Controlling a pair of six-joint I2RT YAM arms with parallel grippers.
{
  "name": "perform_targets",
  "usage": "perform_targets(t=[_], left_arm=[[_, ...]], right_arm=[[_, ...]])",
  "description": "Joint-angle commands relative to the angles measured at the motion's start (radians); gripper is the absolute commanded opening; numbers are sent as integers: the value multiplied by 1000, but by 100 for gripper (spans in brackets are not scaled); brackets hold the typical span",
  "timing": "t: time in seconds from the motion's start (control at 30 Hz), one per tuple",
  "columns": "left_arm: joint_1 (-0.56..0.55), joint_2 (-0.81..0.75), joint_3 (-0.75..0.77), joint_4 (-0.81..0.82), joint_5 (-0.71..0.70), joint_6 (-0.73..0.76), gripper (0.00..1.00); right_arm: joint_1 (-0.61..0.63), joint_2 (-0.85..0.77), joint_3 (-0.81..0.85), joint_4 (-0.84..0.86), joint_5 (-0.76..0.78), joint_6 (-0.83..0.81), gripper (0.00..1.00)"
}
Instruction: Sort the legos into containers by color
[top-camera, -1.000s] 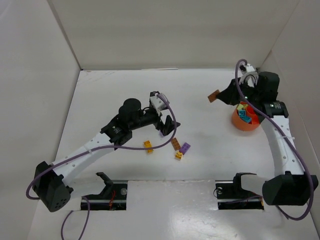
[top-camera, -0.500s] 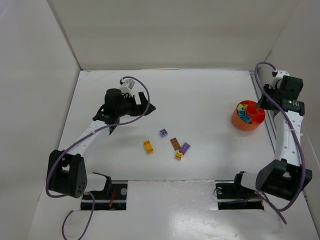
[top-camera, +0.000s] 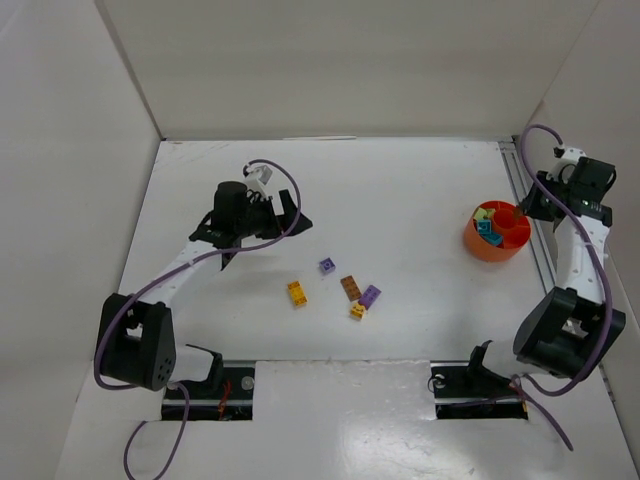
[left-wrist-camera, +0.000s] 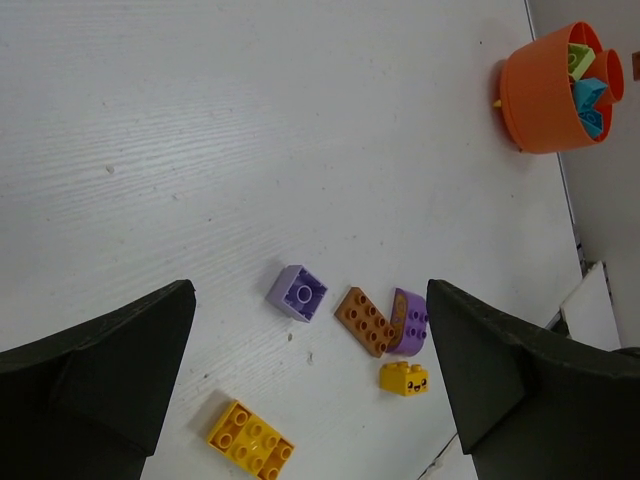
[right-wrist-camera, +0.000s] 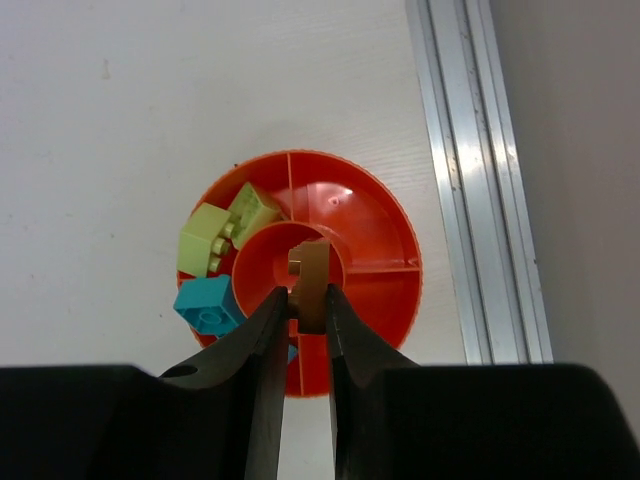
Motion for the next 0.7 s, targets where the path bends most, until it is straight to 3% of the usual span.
perform_targets(t=[0.0, 0.47, 0.67], left_arm=[[4, 3, -1, 12, -2, -12, 100], [4, -67, -84, -57, -114, -51, 100], [4, -110, -104, -67, -134, -71, 100]], right_arm=[[-2, 28, -1, 131, -102, 15, 0], [-2, 100, -51, 142, -122, 26, 0], [-2, 7, -106, 124, -52, 26, 0]])
